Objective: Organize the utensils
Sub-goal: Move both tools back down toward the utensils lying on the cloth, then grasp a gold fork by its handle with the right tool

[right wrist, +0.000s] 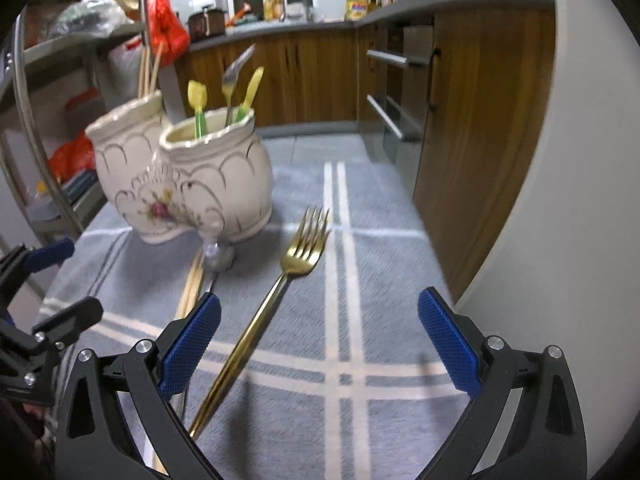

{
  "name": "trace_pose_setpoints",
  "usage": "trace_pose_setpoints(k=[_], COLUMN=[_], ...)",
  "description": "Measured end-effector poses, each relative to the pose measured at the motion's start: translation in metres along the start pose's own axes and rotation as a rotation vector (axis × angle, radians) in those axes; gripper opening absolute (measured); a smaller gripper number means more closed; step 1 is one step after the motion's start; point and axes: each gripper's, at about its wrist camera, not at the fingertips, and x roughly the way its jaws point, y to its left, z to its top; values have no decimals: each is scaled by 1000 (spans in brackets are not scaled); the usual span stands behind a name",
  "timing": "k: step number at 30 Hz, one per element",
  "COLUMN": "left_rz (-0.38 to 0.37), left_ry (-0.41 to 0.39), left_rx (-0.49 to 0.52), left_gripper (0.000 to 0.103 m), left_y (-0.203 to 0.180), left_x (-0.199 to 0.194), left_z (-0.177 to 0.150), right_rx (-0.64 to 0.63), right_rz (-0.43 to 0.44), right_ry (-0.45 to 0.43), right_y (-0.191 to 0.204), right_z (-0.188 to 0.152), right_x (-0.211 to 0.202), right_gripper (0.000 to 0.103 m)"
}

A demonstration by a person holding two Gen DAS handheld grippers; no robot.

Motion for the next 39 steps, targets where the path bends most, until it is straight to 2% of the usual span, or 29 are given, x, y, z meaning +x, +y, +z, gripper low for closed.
trace_pose_setpoints(k=[6, 9, 10, 15, 17, 20, 26, 31, 39], left_rz=[-10, -10, -11, -13, -12, -13, -22, -25, -15], left_ry=[1, 5, 5, 6, 8, 5, 18, 42, 162], left_rx=[-13, -12, -14, -20, -18, -16, -7, 15, -27], left_gripper=[97, 97, 97, 97, 97, 97, 97, 97, 97], left_y=[3, 4, 4, 6, 6, 4, -3, -16, -32], left_x=[1, 2, 2, 2, 2, 1, 2, 6, 22], left_z=[-1, -1, -1, -2, -2, -2, -2, -1, -7], right_rx=[32, 18, 17, -33, -43, -29, 56, 93, 104], right_rz=[10, 6, 7, -18, -11, -3, 40, 69, 109], right_ry=[73, 101, 109, 104, 106, 115, 108, 59, -114], right_y=[7, 14, 16, 30, 33, 31, 10, -3, -15], right_z=[2, 3, 3, 4, 5, 7, 7, 4, 10], right_x=[21, 29, 31, 35, 35, 34, 33, 20, -20], right_gripper=[95, 78, 70, 48, 32, 16, 6, 6, 6])
